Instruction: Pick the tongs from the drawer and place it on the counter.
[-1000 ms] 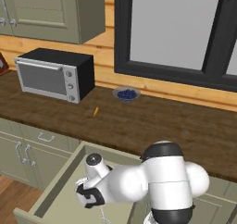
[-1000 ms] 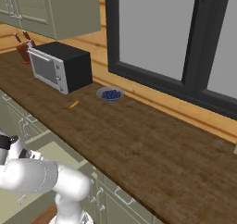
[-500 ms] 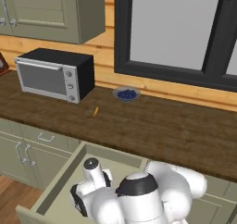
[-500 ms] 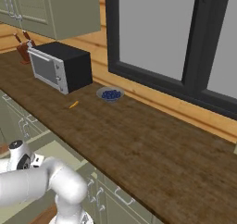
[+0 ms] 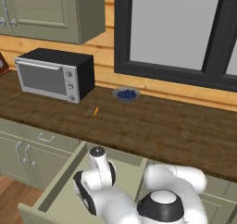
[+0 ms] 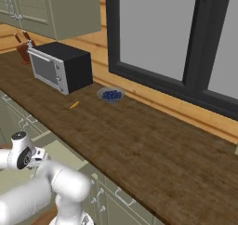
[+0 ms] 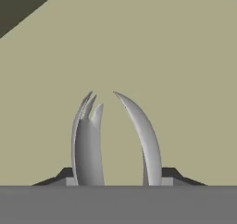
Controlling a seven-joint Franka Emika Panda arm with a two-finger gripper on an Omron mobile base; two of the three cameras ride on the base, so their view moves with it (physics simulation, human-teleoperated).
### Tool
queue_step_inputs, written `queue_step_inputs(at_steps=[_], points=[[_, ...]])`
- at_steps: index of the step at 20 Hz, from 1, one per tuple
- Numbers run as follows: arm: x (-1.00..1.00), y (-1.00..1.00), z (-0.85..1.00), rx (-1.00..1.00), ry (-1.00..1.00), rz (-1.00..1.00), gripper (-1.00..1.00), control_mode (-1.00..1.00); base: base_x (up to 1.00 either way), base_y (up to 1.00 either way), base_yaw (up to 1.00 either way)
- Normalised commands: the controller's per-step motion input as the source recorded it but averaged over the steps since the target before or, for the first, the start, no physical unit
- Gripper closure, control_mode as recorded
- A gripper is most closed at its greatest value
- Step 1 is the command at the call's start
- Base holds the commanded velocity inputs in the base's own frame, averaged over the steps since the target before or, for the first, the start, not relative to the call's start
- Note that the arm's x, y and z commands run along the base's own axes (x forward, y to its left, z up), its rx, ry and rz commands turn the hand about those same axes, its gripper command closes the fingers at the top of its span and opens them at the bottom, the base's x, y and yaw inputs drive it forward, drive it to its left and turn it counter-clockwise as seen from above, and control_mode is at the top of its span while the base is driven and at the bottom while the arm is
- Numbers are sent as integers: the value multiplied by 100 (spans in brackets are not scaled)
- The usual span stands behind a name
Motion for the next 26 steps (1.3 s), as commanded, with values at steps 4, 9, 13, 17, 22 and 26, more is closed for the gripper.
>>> queue_step_inputs(at_steps=[4, 9, 13, 17, 22, 26], points=[[-51, 0, 100, 0, -1, 18, 100, -100, 0, 0, 0], [-25, 0, 100, 0, -11, 2, 100, -100, 0, 0, 0], [6, -2, 100, -7, -17, -6, 100, -100, 0, 0, 0], [42, -14, 100, -10, -17, -21, 100, -100, 0, 0, 0], [65, -32, 100, -3, -1, -28, 100, -100, 0, 0, 0], [87, -60, 91, 0, 13, -31, 100, -100, 0, 0, 0]])
